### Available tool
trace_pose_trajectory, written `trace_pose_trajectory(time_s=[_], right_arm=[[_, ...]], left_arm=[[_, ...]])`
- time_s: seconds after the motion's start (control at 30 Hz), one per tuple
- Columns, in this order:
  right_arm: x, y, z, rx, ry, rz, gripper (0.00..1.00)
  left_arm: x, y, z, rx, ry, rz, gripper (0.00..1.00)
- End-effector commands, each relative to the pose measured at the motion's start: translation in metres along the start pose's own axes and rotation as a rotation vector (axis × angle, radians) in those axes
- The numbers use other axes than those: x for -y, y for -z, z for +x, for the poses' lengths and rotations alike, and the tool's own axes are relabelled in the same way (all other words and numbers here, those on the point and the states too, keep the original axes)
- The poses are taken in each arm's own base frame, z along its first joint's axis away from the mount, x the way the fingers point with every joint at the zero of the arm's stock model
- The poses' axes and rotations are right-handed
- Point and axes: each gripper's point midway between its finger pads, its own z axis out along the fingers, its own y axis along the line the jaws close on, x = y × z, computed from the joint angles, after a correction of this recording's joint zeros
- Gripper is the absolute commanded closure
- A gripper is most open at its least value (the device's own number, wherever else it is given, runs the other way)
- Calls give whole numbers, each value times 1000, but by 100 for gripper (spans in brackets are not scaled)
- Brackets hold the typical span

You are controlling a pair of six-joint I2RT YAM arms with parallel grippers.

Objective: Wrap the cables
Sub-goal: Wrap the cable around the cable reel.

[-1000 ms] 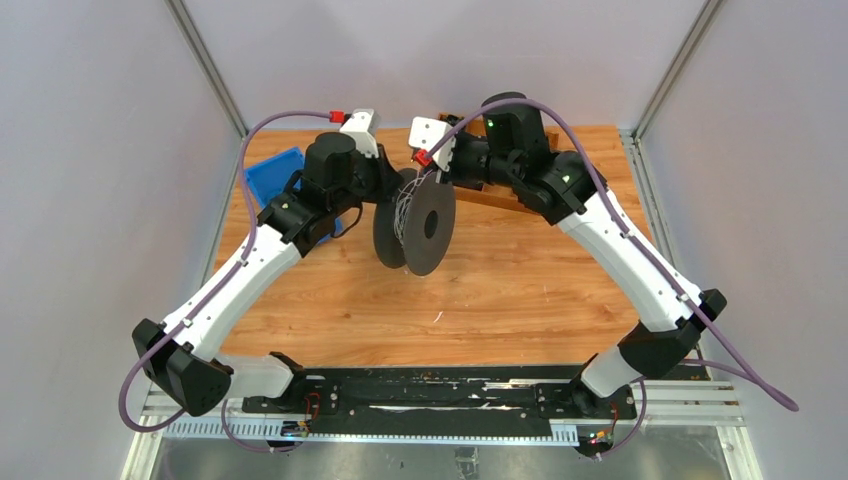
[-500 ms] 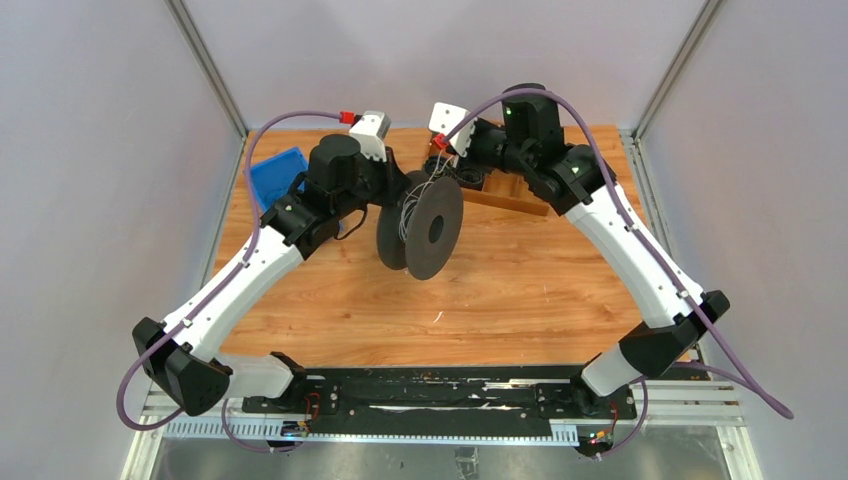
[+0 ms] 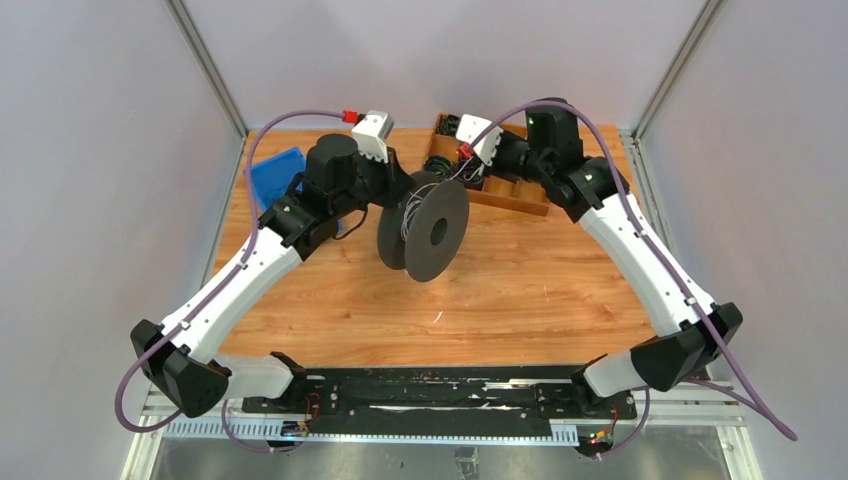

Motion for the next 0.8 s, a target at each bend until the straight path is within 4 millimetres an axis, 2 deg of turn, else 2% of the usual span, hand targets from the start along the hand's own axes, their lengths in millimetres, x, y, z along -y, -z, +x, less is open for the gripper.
trace_pose_trajectory(time_s=[0.0, 0.4, 0.57, 0.77], right_arm=[[0, 9, 16, -17, 32, 20, 99], [-30, -1, 46, -49, 5, -23, 99], [-40, -3, 57, -63, -3, -41, 99], [-57, 4, 58, -41, -34, -79, 99]], left_arm=[[27, 16, -35, 113, -21, 112, 100], [50, 24, -44, 131, -2, 260, 100], [40, 26, -50, 151, 43, 249, 100], [31, 27, -58, 173, 102, 236, 100]])
